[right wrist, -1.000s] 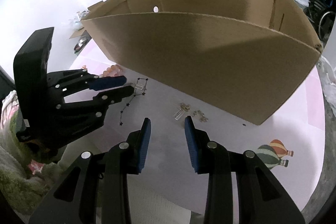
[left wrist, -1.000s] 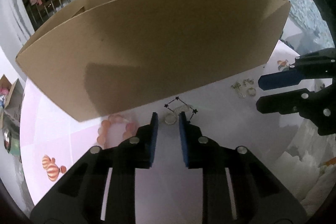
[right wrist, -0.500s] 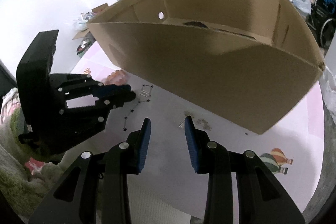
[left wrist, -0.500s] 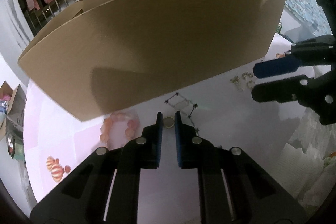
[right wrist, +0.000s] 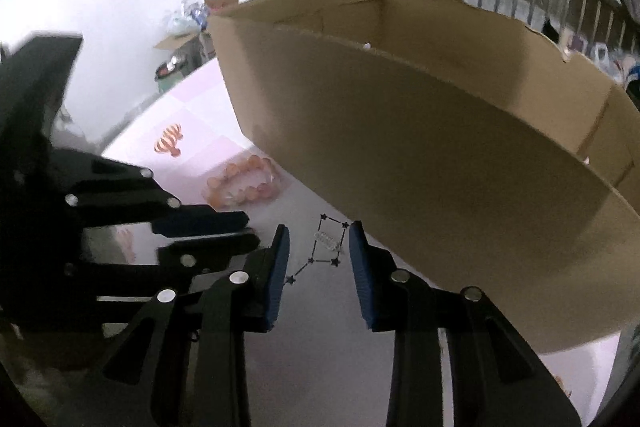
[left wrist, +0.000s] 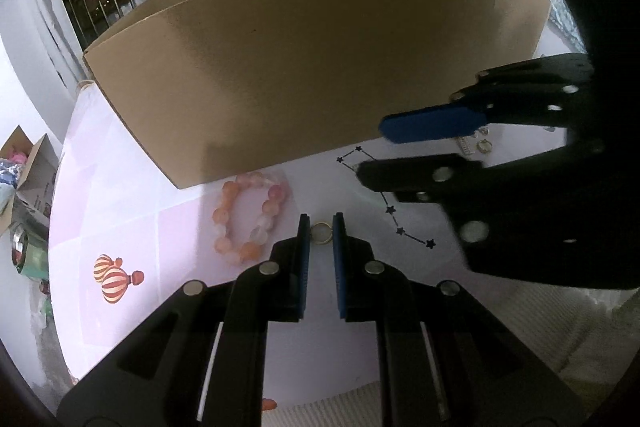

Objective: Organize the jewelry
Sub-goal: 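Close the left gripper on the gold ring while the right gripper grasps a silver coil earring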

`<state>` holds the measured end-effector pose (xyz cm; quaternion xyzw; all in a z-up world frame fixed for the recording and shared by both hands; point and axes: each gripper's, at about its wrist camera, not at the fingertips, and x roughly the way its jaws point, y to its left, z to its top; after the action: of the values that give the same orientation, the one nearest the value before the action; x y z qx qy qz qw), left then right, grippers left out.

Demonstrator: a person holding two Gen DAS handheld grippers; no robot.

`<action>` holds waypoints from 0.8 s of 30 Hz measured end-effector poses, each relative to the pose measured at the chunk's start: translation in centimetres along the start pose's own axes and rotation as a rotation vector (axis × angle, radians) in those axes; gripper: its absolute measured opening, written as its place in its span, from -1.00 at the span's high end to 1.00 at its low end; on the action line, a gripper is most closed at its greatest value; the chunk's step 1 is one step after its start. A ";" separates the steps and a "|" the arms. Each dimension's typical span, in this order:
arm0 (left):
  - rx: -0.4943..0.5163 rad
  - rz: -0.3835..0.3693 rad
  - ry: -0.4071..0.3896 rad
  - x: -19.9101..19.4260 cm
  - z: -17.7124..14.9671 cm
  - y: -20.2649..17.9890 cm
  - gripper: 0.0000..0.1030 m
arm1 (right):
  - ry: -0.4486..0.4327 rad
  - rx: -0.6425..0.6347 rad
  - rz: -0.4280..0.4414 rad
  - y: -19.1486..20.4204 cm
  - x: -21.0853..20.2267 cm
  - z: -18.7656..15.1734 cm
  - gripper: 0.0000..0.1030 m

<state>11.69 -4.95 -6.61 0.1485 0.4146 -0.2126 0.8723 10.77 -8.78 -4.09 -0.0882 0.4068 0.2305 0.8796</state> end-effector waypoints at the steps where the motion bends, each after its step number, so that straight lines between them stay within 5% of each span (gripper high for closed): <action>1: 0.002 -0.002 -0.001 0.0 0.0 -0.1 0.80 | 0.007 -0.012 0.002 0.1 0.4 0.1 0.48; 14: -0.010 -0.017 -0.011 -0.3 -0.8 0.3 0.80 | 0.110 -0.067 0.072 0.1 1.3 0.5 0.86; 24: -0.017 -0.022 -0.020 -0.2 -1.1 0.5 0.80 | 0.131 -0.069 0.074 0.0 1.3 0.8 0.90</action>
<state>11.09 -4.01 -7.08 0.1343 0.4091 -0.2201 0.8753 12.03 -8.03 -4.54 -0.1184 0.4584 0.2705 0.8383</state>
